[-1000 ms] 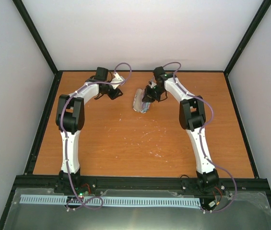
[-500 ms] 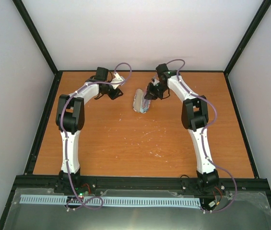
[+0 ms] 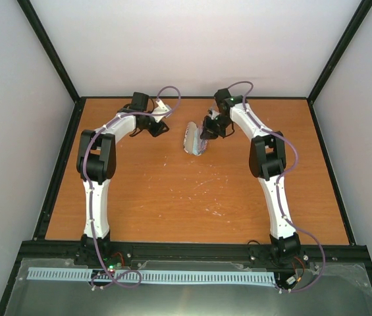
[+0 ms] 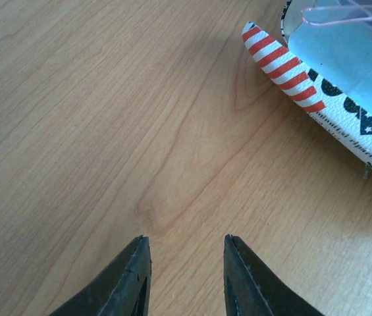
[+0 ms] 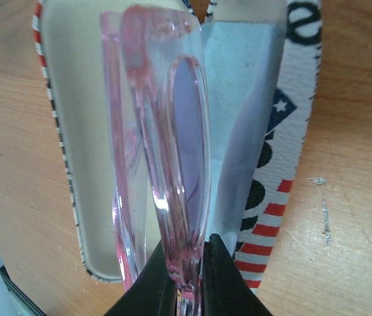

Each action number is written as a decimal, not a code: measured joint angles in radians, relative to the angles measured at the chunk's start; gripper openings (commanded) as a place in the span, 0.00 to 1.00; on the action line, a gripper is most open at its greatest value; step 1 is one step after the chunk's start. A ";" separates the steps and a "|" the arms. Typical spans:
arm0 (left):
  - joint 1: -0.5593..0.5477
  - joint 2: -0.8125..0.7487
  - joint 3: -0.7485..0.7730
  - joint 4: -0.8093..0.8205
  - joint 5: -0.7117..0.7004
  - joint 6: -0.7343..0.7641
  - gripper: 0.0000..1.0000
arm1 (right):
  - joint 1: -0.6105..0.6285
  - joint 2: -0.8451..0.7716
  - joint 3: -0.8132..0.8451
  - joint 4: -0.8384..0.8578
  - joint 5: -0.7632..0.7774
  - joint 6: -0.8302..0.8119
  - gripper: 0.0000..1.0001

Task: Organize the sunglasses
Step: Place the sunglasses in the sunglasses case.

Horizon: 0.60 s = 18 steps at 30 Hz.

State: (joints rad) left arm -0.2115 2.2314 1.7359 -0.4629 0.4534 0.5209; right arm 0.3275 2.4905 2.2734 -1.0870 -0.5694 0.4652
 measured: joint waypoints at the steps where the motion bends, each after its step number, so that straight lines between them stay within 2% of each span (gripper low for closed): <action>1: 0.000 0.000 0.000 0.000 0.000 0.000 0.33 | 0.000 0.000 -0.007 0.001 -0.001 -0.002 0.05; 5: 0.000 0.000 0.000 0.000 0.000 0.000 0.33 | -0.001 0.000 -0.027 0.014 -0.009 -0.001 0.05; 10: 0.000 0.000 0.000 -0.001 0.006 -0.002 0.34 | -0.001 0.002 -0.029 0.034 -0.017 -0.002 0.13; 16: -0.012 0.000 0.006 -0.006 0.029 -0.015 0.34 | -0.005 0.016 -0.067 0.051 -0.018 -0.006 0.13; 18: -0.023 0.000 0.012 -0.008 0.032 -0.019 0.34 | -0.010 0.025 -0.071 0.050 -0.023 -0.013 0.17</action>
State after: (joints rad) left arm -0.2340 2.2314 1.7477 -0.4706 0.4858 0.5014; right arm 0.3176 2.5153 2.2021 -1.0370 -0.5919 0.4522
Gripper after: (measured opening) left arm 0.345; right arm 0.134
